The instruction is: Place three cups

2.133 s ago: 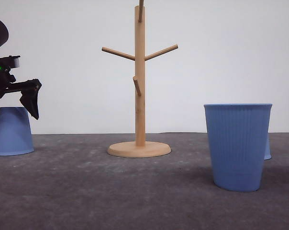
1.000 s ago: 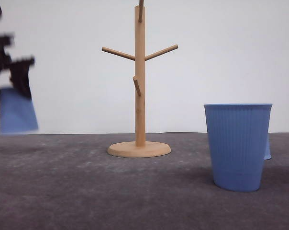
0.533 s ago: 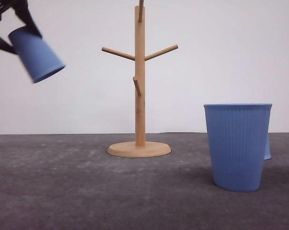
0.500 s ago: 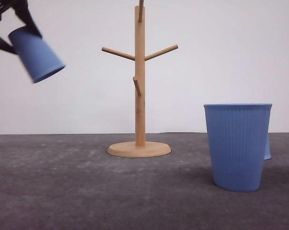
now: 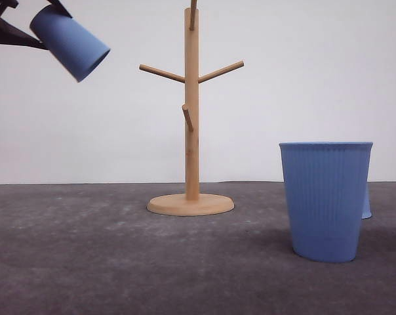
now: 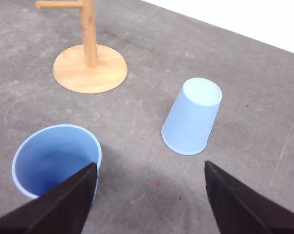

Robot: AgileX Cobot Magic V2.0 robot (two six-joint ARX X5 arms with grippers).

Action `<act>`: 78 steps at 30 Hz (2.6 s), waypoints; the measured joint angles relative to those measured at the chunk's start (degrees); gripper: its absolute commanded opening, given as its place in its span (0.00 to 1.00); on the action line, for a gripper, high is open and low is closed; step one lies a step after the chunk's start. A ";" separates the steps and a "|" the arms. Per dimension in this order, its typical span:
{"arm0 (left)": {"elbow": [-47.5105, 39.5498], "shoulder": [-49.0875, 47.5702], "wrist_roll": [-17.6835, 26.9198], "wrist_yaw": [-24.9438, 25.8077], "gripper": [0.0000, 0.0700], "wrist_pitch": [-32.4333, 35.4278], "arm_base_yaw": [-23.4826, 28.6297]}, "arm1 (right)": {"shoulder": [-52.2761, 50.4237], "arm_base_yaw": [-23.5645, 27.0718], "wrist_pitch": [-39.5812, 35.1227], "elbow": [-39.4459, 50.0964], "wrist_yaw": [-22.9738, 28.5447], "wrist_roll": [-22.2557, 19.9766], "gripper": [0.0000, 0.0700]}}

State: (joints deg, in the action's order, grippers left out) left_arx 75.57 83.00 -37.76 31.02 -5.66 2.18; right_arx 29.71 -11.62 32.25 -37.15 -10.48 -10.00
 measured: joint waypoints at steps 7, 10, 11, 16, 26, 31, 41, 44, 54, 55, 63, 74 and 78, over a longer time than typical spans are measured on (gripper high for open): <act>0.00 0.92 -0.66 0.48 0.56 0.18 -2.86 | 0.00 0.00 -0.35 0.00 -0.01 0.00 0.63; 0.00 2.09 -0.86 0.85 0.56 0.16 -3.54 | 0.00 0.00 -0.35 0.00 -0.01 0.00 0.63; 0.00 2.43 -0.87 0.91 0.56 0.16 -3.83 | 0.00 0.00 -0.35 0.00 -0.02 0.00 0.63; 0.00 3.89 -1.37 1.09 0.56 3.08 -5.65 | 0.00 0.00 -0.35 0.00 0.00 0.00 0.63; 0.00 7.89 -3.67 1.30 0.56 5.80 -8.48 | 0.00 0.00 -0.35 0.00 -0.02 0.00 0.63; 0.00 8.11 -3.67 1.32 0.56 7.03 -9.52 | 0.00 0.00 -0.35 0.00 0.00 0.00 0.63; 0.00 10.31 -3.84 1.70 0.56 7.56 -10.94 | 0.00 0.00 -0.35 0.00 0.00 0.00 0.63; 0.00 10.57 -3.84 1.76 0.56 7.56 -11.57 | 0.00 0.00 -0.35 0.00 0.00 0.00 0.63; 0.00 10.71 -3.80 1.74 0.56 7.60 -12.18 | 0.00 0.00 -0.35 0.00 -0.02 1.22 0.63; 0.00 10.71 -3.80 1.74 0.56 7.60 -12.18 | 0.00 0.00 -0.35 0.00 -0.02 1.26 0.63; 0.00 10.71 -3.80 1.76 0.57 7.58 -12.23 | 0.00 0.00 -0.35 0.00 -0.02 1.29 0.63; 0.00 10.71 -3.23 1.43 0.73 7.56 -12.81 | 0.00 0.00 -0.35 0.00 -0.02 1.31 0.63; 0.00 10.71 -3.11 1.47 0.87 7.58 -12.85 | 0.00 0.00 -0.35 0.00 -0.02 1.30 0.63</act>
State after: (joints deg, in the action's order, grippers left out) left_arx 75.57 93.71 -40.87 32.48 1.92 -10.67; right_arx 29.71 -11.62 31.90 -37.15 -10.50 -8.70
